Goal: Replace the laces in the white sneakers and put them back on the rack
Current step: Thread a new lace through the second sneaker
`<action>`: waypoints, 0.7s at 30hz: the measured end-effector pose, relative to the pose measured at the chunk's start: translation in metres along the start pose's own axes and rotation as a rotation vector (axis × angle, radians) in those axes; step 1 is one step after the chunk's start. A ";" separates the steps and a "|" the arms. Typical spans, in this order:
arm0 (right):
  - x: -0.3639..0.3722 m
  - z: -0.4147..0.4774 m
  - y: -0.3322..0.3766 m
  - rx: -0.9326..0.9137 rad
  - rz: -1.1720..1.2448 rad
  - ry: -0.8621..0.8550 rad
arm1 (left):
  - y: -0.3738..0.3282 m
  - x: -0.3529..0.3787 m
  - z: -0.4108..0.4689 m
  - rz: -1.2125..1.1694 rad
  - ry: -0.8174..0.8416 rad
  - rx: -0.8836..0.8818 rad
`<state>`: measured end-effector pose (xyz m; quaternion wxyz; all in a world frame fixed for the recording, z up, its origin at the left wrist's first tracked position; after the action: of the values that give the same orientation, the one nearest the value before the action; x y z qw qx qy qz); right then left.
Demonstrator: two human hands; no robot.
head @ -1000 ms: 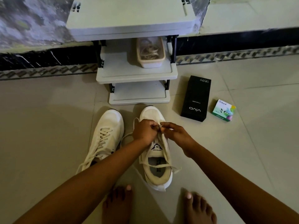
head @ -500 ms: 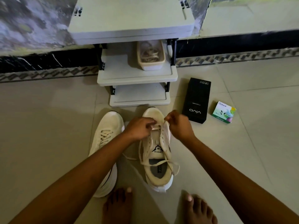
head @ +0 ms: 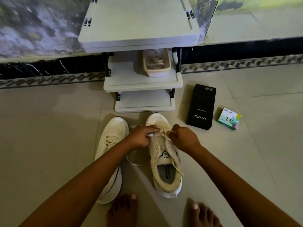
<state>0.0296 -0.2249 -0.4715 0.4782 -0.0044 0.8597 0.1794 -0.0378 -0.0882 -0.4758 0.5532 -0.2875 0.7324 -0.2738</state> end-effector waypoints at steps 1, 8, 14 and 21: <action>0.001 0.002 -0.001 -0.022 0.015 0.001 | 0.000 0.000 0.000 0.008 0.000 0.009; -0.120 -0.040 0.029 -0.296 1.354 0.227 | 0.005 0.002 0.002 0.019 0.043 0.012; -0.201 -0.044 0.023 -0.349 1.155 -0.252 | 0.003 0.002 0.003 0.024 0.052 0.019; -0.034 -0.009 0.010 -0.076 0.136 -0.197 | -0.002 -0.003 -0.003 0.019 -0.067 0.088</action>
<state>0.0393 -0.2240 -0.4364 0.5466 0.0536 0.7994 0.2434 -0.0398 -0.0871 -0.4722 0.5919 -0.2649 0.7036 -0.2906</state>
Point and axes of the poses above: each hand's wrist, its own z-axis towards the middle knuckle, its own x-axis out of the palm, y = z × x, the point moved 6 cm from there along z, towards the middle knuckle, and after that the axes turned 14 degrees about x, right-handed, at the moved point
